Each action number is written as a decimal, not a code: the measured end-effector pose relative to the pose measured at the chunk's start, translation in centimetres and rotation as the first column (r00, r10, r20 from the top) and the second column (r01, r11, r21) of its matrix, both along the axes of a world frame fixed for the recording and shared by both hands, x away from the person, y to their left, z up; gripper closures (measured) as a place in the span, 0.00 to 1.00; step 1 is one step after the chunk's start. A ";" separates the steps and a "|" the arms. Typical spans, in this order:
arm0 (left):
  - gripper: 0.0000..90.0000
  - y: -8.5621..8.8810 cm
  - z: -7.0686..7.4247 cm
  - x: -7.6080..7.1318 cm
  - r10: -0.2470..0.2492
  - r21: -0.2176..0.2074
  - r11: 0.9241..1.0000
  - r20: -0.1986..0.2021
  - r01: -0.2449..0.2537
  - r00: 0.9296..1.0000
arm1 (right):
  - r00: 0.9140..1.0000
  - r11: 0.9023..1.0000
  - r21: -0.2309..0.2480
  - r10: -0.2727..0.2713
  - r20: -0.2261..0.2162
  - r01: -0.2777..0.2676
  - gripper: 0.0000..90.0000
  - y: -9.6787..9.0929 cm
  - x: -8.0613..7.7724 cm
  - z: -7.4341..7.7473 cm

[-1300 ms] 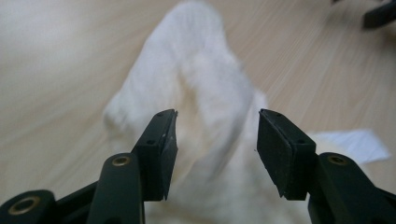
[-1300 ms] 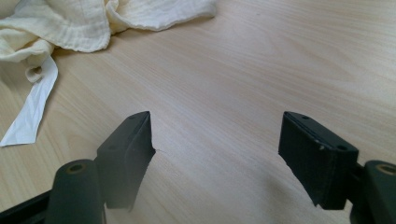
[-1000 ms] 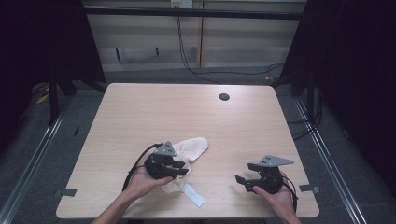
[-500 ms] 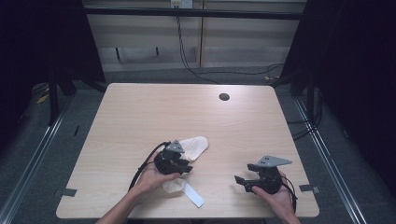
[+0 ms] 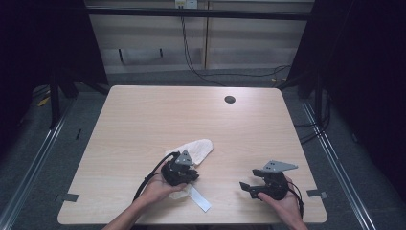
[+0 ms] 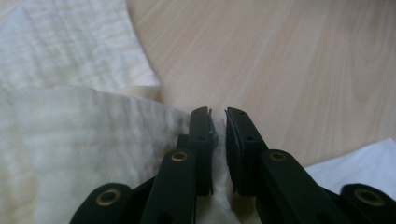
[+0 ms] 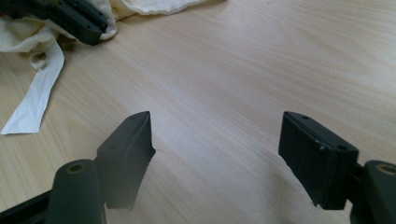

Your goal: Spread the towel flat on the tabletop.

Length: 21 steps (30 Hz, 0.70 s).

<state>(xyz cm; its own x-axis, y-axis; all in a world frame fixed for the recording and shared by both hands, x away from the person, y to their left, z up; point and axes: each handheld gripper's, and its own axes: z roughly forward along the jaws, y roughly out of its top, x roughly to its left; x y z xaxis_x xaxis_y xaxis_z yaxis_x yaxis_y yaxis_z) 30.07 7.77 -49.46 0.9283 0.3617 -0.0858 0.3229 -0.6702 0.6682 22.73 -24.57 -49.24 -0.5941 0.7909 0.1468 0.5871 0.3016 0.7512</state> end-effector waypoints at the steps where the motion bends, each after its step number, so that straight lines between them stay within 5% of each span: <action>1: 0.92 0.0 0.0 0.0 0.000 0.000 1.000 0.000 0.000 1.000 | 1.000 1.000 0.000 0.000 0.000 0.000 0.29 0.0 0.0 0.0; 4: 0.96 0.1 0.1 -0.7 -0.031 0.013 0.999 0.004 0.031 1.000 | 1.000 1.000 -0.001 0.001 -0.001 -0.001 0.29 0.0 0.0 0.0; 6: 0.98 0.4 0.1 -0.8 -0.053 -0.014 0.999 -0.068 0.053 0.996 | 1.000 1.000 0.007 -0.003 -0.004 0.003 0.29 0.1 0.1 0.0; 10: 0.98 0.8 0.2 -1.1 -0.089 -0.008 0.996 -0.092 0.089 0.992 | 1.000 1.000 0.015 0.001 0.003 -0.001 0.29 0.1 0.1 0.3; 12: 0.98 1.2 0.6 -1.8 -0.098 -0.043 0.995 -0.110 0.093 0.989 | 1.000 1.000 0.014 0.010 0.012 -0.010 0.29 0.2 0.2 0.5; 19: 0.98 3.8 2.5 -2.4 -0.099 -0.112 0.990 -0.112 0.086 0.989 | 0.999 0.999 0.009 0.035 0.012 -0.035 0.30 1.0 0.9 0.9; 21: 0.98 5.8 3.3 -2.6 -0.054 -0.151 0.988 -0.094 0.040 0.994 | 0.998 0.999 0.004 0.054 0.012 -0.054 0.30 1.8 1.5 1.0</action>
<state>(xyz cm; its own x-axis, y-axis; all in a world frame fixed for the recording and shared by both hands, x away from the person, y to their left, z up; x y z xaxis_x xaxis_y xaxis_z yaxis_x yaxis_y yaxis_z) 27.51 13.58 -46.19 0.9284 0.2943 -0.2268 0.3623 -0.5818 0.7282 24.23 -22.77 -48.24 -0.6374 0.7571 0.1433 0.5614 0.3289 0.7593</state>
